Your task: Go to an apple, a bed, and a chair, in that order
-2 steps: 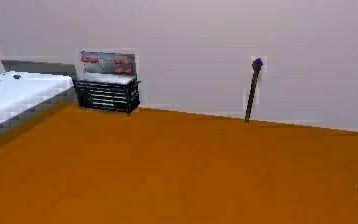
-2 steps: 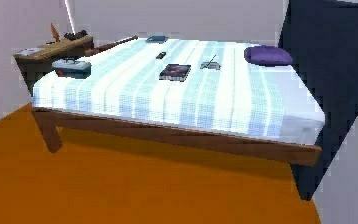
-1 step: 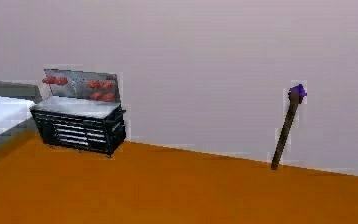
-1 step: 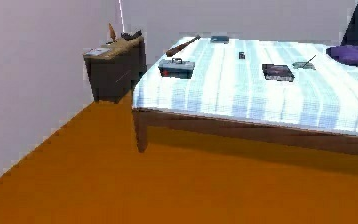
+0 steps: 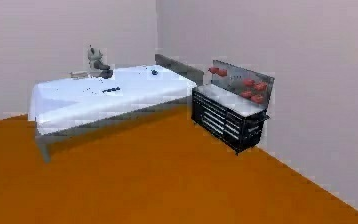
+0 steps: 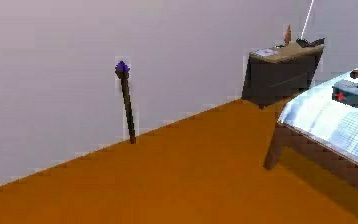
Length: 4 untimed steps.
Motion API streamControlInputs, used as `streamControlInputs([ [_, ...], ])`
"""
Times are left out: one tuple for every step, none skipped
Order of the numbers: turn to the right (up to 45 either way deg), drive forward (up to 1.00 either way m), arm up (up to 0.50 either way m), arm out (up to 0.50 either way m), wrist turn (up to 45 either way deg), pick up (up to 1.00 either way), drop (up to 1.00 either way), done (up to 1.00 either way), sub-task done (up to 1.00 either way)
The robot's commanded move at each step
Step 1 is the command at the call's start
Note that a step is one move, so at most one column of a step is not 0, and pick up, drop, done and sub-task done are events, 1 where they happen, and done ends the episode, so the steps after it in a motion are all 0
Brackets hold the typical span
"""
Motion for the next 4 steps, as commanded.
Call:
streamControlInputs([
  [-33.0, 0.00, 0.00, 0.00, 0.0, 0.00, 0.00, 0.00, 0.00],
  [0.0, 0.45, 0.00, 0.00, 0.0, 0.00, 0.00, 0.00, 0.00],
  [-42.0, 0.00, 0.00, 0.00, 0.0, 0.00, 0.00, 0.00, 0.00],
  [0.0, 1.00, 0.00, 0.00, 0.0, 0.00, 0.00, 0.00, 0.00],
])
